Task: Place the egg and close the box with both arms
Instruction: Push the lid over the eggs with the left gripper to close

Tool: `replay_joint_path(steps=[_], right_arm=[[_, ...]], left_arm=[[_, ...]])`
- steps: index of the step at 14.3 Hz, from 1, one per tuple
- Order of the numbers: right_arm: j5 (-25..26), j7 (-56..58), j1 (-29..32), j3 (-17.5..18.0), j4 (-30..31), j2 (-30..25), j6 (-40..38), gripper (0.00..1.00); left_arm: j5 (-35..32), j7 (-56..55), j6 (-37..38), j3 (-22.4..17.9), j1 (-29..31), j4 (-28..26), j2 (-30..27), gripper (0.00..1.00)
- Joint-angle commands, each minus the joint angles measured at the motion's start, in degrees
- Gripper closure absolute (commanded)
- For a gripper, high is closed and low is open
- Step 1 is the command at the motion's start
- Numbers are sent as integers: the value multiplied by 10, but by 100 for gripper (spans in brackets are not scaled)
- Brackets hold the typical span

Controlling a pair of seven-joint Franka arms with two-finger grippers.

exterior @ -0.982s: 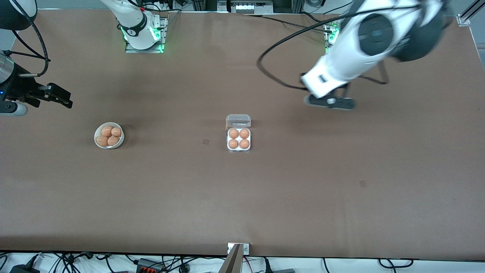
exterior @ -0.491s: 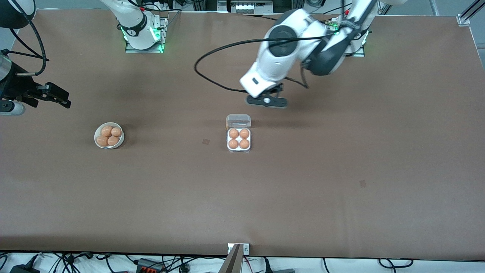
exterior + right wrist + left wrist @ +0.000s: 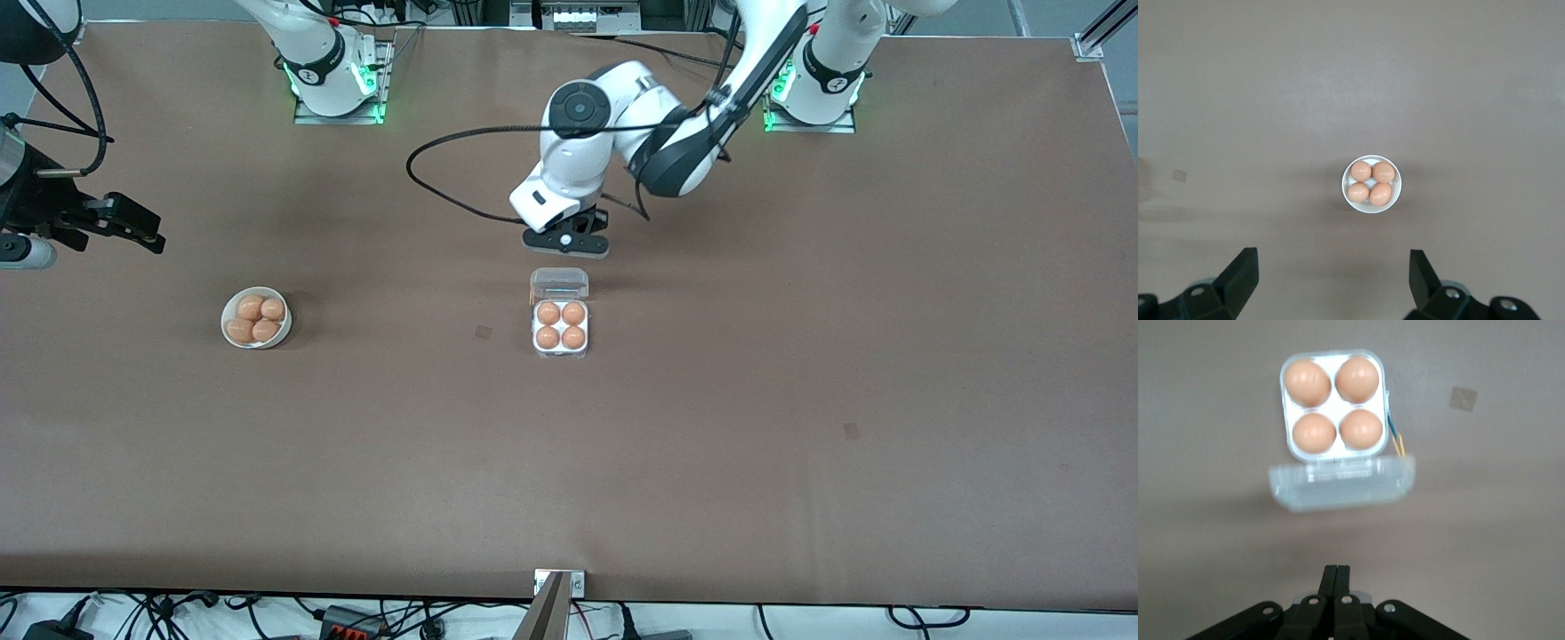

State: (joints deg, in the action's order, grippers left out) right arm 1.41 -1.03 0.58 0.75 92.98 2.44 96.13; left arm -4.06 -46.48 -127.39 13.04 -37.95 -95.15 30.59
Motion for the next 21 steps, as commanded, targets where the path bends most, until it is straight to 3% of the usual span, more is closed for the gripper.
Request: replay_joint_path(steps=[1,4,7,11,14,18,19,20,21], right_arm=[[-3,4,2,2,-8,0,-8,0],[-3,4,2,2,-8,1,-8,0],[-3,2,2,2,-7,2,-7,0],[-3,0,2,2,-8,2,-7,0],[-3,0,2,2,-8,2,-6,0],[-3,1,0,3,-6,1,-9,0],[-4,0,-1,3,-6,-1,-12,0],[-4,1,0,3,-5,-1,-23,0],[-4,4,0,3,-4,-3,-24,0]], left_arm=[[-48,-18,-58,-8,-2,7,33,99],[-59,-16,-101,-20,-1,10,47,99],[-138,-19,-110,-22,15,16,46,99],[-140,-19,-110,-21,27,6,26,99],[-140,11,19,-9,81,12,-32,99],[-108,174,203,10,172,17,-111,99],[-103,215,248,10,195,18,-132,90],[-102,255,296,10,211,20,-156,65],[-101,293,344,10,228,29,-171,32]])
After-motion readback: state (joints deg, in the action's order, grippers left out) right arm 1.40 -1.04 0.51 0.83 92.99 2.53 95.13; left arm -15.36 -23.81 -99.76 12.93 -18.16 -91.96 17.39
